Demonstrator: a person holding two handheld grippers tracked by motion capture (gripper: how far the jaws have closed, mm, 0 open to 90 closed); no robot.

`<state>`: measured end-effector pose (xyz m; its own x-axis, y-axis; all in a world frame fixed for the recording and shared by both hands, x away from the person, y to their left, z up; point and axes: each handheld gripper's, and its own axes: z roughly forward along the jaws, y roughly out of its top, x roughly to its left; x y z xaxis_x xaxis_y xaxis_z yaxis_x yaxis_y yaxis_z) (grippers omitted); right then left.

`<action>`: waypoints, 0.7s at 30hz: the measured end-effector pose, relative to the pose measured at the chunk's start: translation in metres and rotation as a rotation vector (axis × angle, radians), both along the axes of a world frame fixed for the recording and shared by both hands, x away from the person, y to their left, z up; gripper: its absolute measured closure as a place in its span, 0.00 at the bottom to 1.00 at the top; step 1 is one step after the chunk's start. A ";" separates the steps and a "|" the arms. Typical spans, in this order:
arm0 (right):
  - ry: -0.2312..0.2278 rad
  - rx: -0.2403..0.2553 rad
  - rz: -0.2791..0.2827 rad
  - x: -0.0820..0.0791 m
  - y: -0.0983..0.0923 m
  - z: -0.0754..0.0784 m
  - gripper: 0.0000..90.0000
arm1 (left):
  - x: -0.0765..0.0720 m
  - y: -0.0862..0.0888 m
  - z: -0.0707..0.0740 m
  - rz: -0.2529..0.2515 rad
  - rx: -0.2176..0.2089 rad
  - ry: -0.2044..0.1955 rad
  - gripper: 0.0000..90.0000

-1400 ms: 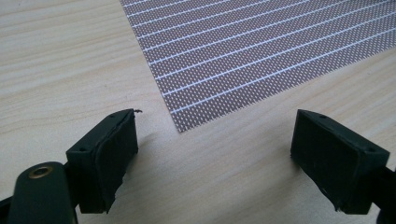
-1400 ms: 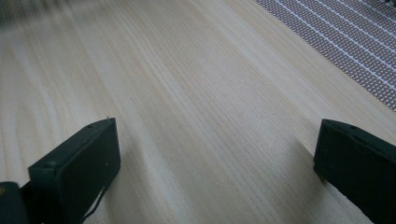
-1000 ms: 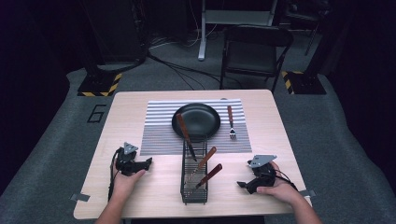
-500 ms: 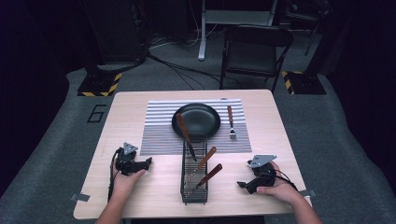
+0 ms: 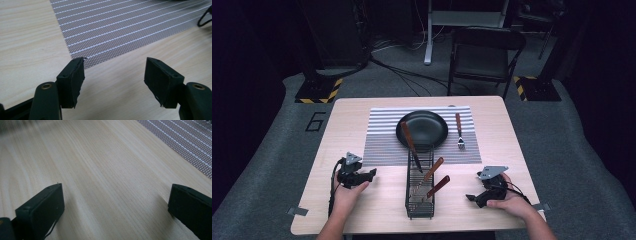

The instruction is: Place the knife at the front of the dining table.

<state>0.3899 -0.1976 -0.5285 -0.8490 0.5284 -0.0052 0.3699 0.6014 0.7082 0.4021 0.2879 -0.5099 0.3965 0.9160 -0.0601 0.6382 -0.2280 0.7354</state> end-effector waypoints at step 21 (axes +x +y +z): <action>-0.003 -0.001 0.001 0.000 0.000 0.000 0.00 | -0.005 0.000 0.035 -0.010 -0.041 -0.005 0.43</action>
<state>0.3900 -0.1976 -0.5287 -0.8497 0.5272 -0.0079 0.3672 0.6024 0.7087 0.3974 0.2875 -0.4747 0.4060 0.9089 -0.0953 0.6324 -0.2041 0.7473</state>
